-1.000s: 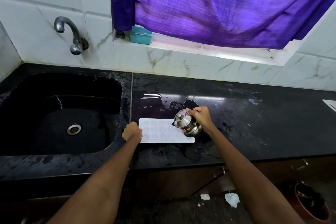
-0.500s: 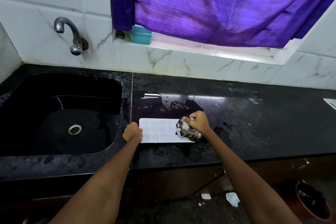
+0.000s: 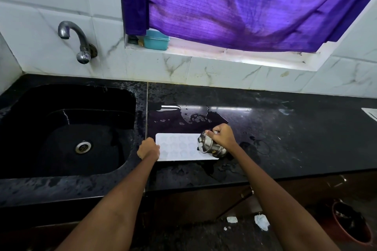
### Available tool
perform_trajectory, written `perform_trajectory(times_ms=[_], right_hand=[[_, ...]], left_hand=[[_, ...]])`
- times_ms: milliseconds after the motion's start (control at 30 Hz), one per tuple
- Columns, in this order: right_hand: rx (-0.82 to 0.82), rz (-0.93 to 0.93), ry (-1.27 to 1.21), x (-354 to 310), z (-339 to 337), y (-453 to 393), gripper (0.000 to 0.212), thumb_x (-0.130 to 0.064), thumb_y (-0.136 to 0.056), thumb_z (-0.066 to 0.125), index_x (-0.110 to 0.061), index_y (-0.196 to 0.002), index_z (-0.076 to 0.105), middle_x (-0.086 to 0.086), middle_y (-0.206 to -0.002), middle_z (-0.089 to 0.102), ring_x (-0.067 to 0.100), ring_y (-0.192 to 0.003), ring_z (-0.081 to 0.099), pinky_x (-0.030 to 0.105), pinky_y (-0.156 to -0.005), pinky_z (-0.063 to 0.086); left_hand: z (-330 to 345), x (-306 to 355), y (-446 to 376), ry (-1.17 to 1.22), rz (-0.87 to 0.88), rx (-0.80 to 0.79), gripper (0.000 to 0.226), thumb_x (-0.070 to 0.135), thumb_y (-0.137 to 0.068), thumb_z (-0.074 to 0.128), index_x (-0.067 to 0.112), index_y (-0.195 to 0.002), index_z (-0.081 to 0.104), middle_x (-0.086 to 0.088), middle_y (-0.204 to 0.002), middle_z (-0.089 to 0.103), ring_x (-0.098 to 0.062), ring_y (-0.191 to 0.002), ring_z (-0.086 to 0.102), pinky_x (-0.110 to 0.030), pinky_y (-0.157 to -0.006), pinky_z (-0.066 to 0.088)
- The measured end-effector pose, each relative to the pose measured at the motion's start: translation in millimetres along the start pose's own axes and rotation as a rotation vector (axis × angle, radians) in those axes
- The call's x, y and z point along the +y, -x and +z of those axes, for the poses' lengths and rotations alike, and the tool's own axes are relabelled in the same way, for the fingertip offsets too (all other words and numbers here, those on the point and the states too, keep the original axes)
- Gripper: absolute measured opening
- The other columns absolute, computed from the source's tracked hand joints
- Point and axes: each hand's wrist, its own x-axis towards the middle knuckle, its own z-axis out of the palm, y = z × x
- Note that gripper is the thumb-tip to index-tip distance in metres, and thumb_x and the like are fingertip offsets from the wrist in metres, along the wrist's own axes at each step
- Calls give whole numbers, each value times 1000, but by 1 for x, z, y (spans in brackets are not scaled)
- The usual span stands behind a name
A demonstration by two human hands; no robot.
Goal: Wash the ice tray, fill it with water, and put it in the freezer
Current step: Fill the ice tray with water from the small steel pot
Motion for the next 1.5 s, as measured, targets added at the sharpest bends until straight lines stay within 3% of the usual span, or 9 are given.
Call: perform_trajectory(times_ms=[400,500,900,1500], right_hand=[[54,69,-193,13,-24,-11,61,-6,-79,69,-18,-39,25,-2,-43,23,10,-42,20,23,-46,20],[64,74,-175,15,-28,-11,61,-6,-79,70,-18,-39,25,-1,-41,23,5,-37,19,22,-46,20],[31,45,65,21,-19,-1,61,-15,-78,69,-20,-42,19,-3,-41,19,13,-44,18,28,-48,19],[43,30,78,25,-15,0,60,-15,-78,68,-20,-42,20,-1,-42,21,14,-44,20,28,-53,23]], left_hand=[[0,1,-2,-21,7,-1,33,24,-91,62,3,-116,62,-17,-122,62,-33,-112,61,-40,-88,51],[1,1,-2,-31,14,0,33,24,-91,62,3,-116,61,-17,-123,62,-34,-112,60,-41,-88,51],[3,1,-4,-34,20,10,33,23,-92,61,3,-118,60,-17,-124,61,-34,-113,59,-41,-89,50],[5,1,-4,-58,19,16,33,22,-93,59,2,-119,59,-17,-124,60,-34,-114,60,-41,-89,50]])
